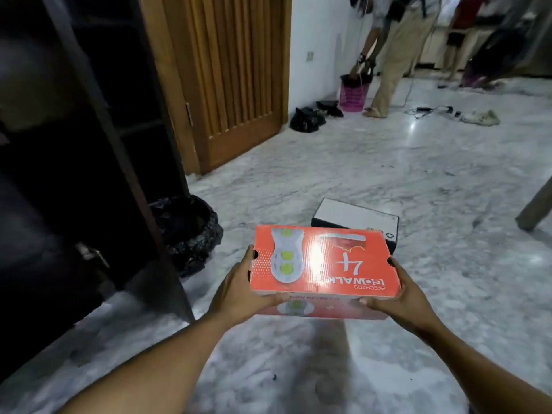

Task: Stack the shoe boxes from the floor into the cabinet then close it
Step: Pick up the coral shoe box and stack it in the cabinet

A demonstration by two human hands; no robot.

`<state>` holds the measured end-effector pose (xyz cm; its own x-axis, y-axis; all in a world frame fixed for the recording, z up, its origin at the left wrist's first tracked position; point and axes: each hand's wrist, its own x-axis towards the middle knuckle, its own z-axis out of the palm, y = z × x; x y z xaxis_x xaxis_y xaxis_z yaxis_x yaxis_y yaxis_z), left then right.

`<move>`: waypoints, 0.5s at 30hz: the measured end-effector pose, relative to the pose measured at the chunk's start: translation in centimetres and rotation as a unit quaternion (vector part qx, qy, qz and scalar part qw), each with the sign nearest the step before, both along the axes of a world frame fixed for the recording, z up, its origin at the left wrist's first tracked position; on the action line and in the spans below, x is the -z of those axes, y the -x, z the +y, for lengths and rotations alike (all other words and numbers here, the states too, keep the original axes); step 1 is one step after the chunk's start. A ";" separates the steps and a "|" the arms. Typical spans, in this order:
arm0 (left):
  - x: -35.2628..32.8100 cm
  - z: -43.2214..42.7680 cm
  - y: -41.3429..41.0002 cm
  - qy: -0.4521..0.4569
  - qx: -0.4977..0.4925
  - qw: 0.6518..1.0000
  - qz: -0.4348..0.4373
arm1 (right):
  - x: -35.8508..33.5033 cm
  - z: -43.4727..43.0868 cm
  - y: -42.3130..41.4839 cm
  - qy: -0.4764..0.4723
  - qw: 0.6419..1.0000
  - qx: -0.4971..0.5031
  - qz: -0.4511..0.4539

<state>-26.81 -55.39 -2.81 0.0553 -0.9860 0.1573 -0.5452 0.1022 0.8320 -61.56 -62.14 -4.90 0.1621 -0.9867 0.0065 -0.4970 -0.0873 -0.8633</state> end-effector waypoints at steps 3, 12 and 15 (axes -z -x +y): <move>-7.4 1.2 -1.9 0.064 -0.001 0.998 0.001 | -7.7 0.5 -2.2 0.064 0.998 0.001 -0.022; -28.1 9.5 -6.6 0.243 -0.080 0.963 -0.082 | -28.3 8.0 -7.1 0.252 0.959 -0.030 -0.122; -33.0 13.9 -8.3 0.301 -0.108 0.940 -0.116 | -33.1 10.9 -9.3 0.307 0.936 -0.063 -0.159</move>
<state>-18.54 -41.52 30.17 0.1383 -0.6847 0.7156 -0.7675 0.3826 0.5144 -52.29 -51.19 28.21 0.1708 -0.7542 0.6340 -0.1746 -0.6564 -0.7339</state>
